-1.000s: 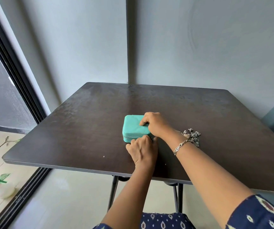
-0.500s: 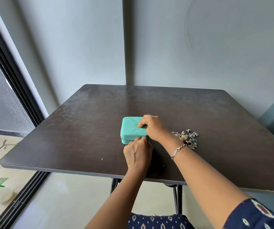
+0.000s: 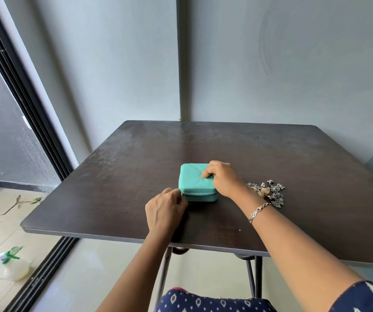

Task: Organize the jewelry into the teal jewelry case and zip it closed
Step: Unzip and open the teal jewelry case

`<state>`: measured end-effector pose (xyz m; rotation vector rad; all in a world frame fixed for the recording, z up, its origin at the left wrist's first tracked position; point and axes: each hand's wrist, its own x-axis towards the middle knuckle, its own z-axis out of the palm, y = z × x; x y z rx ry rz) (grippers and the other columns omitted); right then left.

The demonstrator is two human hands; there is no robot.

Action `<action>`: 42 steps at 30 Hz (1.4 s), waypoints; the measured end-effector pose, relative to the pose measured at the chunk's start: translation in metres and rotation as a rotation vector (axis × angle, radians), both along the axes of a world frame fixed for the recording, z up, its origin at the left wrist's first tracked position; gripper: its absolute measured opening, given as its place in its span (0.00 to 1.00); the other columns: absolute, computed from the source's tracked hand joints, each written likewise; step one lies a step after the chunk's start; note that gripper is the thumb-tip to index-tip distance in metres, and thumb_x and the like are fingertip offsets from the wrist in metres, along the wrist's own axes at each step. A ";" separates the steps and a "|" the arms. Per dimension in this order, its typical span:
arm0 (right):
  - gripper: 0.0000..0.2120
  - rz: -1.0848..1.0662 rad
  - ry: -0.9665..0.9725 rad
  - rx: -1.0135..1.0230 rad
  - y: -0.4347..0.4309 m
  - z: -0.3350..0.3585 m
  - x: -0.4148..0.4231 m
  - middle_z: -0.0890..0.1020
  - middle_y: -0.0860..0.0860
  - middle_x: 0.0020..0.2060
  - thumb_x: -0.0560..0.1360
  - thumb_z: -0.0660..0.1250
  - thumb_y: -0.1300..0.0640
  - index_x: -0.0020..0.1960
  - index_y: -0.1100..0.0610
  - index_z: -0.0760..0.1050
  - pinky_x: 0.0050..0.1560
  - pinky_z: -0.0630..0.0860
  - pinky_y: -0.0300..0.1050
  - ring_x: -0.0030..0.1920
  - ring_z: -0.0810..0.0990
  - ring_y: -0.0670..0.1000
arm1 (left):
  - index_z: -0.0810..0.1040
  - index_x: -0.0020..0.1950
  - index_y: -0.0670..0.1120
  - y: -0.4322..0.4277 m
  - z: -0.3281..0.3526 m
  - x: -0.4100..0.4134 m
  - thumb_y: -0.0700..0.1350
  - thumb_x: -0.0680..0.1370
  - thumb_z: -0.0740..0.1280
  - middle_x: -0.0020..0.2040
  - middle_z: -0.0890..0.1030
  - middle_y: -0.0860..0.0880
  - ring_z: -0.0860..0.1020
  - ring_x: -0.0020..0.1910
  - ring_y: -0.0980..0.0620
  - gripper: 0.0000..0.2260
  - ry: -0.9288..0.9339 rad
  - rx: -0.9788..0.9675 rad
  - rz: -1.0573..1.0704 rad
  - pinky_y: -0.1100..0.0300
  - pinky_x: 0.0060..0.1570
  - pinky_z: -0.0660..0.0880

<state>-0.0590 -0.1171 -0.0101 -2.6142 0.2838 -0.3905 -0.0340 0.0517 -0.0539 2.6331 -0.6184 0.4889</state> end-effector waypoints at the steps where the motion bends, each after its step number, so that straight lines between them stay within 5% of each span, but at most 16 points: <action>1: 0.20 -0.004 -0.004 0.004 0.000 0.000 0.000 0.81 0.52 0.51 0.68 0.55 0.74 0.48 0.59 0.81 0.53 0.72 0.48 0.53 0.77 0.56 | 0.73 0.37 0.44 0.001 -0.001 0.001 0.52 0.76 0.61 0.40 0.77 0.47 0.76 0.38 0.46 0.14 -0.003 -0.001 -0.003 0.57 0.28 0.58; 11: 0.20 -0.011 -0.042 -0.001 0.001 -0.001 -0.001 0.82 0.52 0.49 0.67 0.55 0.75 0.47 0.60 0.81 0.50 0.73 0.48 0.51 0.77 0.57 | 0.75 0.39 0.43 0.003 -0.001 0.011 0.51 0.76 0.61 0.42 0.76 0.47 0.76 0.41 0.45 0.13 0.126 -0.127 0.090 0.58 0.34 0.61; 14: 0.20 -0.014 -0.058 -0.007 0.002 -0.002 -0.001 0.81 0.53 0.48 0.68 0.55 0.74 0.47 0.60 0.81 0.49 0.73 0.48 0.50 0.77 0.57 | 0.74 0.49 0.48 0.008 0.000 0.016 0.50 0.75 0.64 0.47 0.77 0.53 0.76 0.45 0.49 0.07 0.179 -0.222 0.020 0.60 0.38 0.62; 18: 0.19 -0.021 -0.077 -0.004 0.003 -0.002 -0.002 0.81 0.53 0.48 0.69 0.55 0.74 0.47 0.61 0.81 0.47 0.72 0.46 0.51 0.77 0.57 | 0.75 0.60 0.54 0.012 -0.002 0.019 0.47 0.76 0.63 0.54 0.77 0.54 0.77 0.49 0.51 0.12 0.216 -0.217 -0.090 0.62 0.39 0.64; 42: 0.17 -0.022 -0.147 0.018 0.004 -0.009 -0.002 0.83 0.53 0.46 0.71 0.56 0.75 0.44 0.62 0.82 0.46 0.74 0.47 0.50 0.79 0.57 | 0.77 0.44 0.45 0.012 0.006 0.047 0.44 0.75 0.66 0.46 0.81 0.49 0.76 0.45 0.47 0.04 0.282 -0.229 -0.150 0.59 0.38 0.65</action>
